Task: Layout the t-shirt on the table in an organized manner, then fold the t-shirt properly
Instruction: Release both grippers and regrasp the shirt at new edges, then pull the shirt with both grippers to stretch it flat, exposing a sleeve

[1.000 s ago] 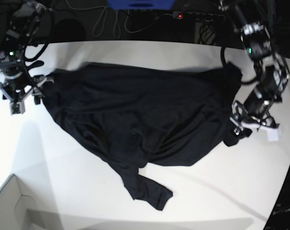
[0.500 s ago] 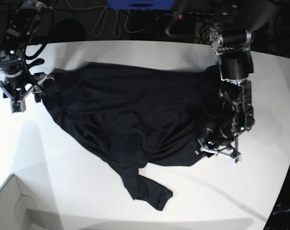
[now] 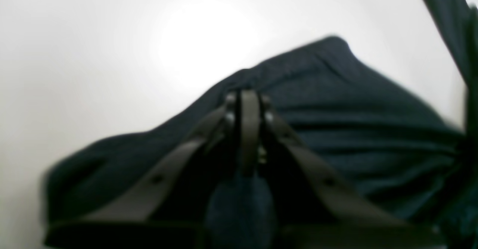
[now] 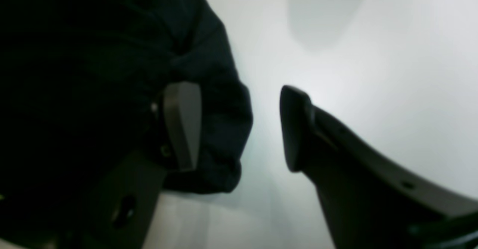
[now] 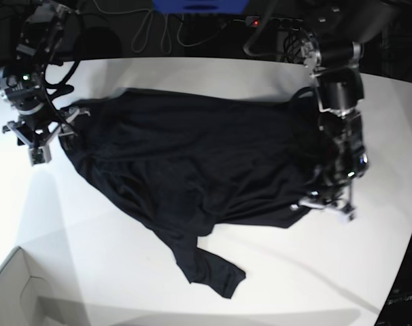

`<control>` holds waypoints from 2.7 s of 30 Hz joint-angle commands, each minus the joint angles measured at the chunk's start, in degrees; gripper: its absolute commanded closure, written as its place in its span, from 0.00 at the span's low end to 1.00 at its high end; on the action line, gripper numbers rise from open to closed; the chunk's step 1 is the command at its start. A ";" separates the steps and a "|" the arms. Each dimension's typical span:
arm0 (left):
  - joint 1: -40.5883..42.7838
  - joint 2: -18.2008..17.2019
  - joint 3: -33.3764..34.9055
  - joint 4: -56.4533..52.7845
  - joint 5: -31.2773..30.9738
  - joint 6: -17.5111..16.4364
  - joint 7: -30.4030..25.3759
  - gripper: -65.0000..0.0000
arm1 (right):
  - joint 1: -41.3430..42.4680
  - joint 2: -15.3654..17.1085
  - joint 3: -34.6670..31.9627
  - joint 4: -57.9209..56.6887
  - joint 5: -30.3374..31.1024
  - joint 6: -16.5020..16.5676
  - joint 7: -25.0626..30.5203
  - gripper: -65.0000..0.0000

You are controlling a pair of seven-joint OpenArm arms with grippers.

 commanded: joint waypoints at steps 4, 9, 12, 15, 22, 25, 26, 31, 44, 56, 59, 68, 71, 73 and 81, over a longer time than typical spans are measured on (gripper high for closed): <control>2.60 -2.31 -7.59 14.70 -7.26 -0.14 5.41 1.00 | 0.68 0.91 -3.75 0.94 0.27 0.05 1.18 0.48; 8.05 -2.83 -16.56 27.88 -14.91 0.12 10.68 1.00 | 2.70 2.58 -11.49 0.41 0.10 0.05 1.18 0.48; 9.64 -2.83 -19.90 29.99 -15.44 -0.14 11.12 1.00 | 5.87 4.25 -17.73 -2.05 0.01 0.05 1.26 0.48; 11.04 -3.27 -20.16 29.91 -15.70 -0.14 10.94 0.99 | 10.09 4.60 -21.86 -6.18 0.01 0.05 1.26 0.46; 11.75 -3.27 -15.94 28.59 -15.44 0.30 11.21 0.90 | 19.76 4.42 -27.93 -17.35 -0.08 -0.22 1.62 0.39; 11.75 -4.24 -14.01 27.44 -15.44 0.30 11.21 0.69 | 22.92 4.42 -29.16 -21.83 -0.08 -0.22 1.70 0.39; 11.75 -4.33 -13.39 27.36 -15.44 0.30 11.12 0.61 | 23.80 4.42 -29.16 -23.41 -0.08 -0.22 1.70 0.39; 11.13 -4.24 -13.04 24.54 -15.44 -0.06 10.51 0.37 | 28.55 4.60 -28.98 -32.29 -0.08 -0.22 1.88 0.46; -0.47 -4.24 -8.64 7.14 -15.44 -0.06 10.33 0.35 | 23.89 6.80 -22.74 -17.61 -0.08 -0.22 2.93 1.00; -7.07 -4.33 30.92 -0.16 -13.24 0.30 -14.81 0.35 | 21.87 1.61 1.35 -8.12 -0.08 -0.22 2.76 1.00; -9.09 -3.54 36.98 -5.17 -7.53 0.30 -18.95 0.35 | 19.76 1.61 3.28 -8.73 -0.08 -0.22 2.76 1.00; -12.17 3.85 38.92 -20.29 4.17 0.12 -26.95 0.35 | 15.71 1.52 3.19 -9.52 0.01 -0.22 2.85 1.00; -14.01 5.61 38.83 -25.57 7.16 0.30 -27.38 0.35 | 15.54 1.70 1.96 -9.52 0.01 -0.22 2.85 1.00; -14.98 5.78 38.83 -28.29 7.42 0.30 -27.38 0.35 | 15.10 1.79 1.79 -9.52 0.01 -0.22 2.85 1.00; -15.51 3.67 36.02 -30.84 4.96 0.21 -27.21 1.00 | 15.10 1.87 1.70 -9.61 0.01 -0.22 3.11 1.00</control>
